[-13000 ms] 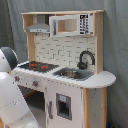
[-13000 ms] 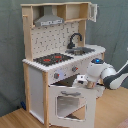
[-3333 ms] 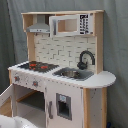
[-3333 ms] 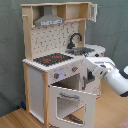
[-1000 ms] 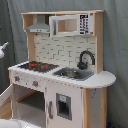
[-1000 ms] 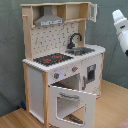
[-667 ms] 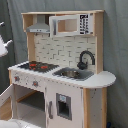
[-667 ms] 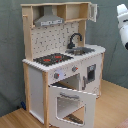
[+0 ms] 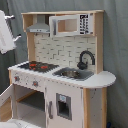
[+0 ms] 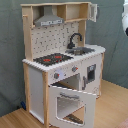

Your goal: Play with the kitchen

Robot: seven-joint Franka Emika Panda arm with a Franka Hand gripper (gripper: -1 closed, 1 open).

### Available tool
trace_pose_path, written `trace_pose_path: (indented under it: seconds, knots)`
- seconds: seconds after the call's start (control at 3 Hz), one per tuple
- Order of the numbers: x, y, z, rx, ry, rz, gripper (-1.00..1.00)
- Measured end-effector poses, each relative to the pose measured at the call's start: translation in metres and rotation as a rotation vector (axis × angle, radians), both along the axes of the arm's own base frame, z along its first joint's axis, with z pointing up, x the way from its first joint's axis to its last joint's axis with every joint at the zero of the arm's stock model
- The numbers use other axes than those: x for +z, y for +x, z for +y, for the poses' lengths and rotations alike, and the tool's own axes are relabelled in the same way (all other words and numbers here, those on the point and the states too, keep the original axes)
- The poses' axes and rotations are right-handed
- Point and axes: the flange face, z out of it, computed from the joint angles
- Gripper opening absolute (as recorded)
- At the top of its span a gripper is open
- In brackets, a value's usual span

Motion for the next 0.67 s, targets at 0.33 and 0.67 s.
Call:
trace_pose_path:
  seconds: [0.33,0.67]
  knots:
    - [0.007,0.010,-0.024,-0.008,0.114,-0.043,1.00]
    - [0.002,0.023,-0.038,-0.002,0.217,-0.071,1.00]
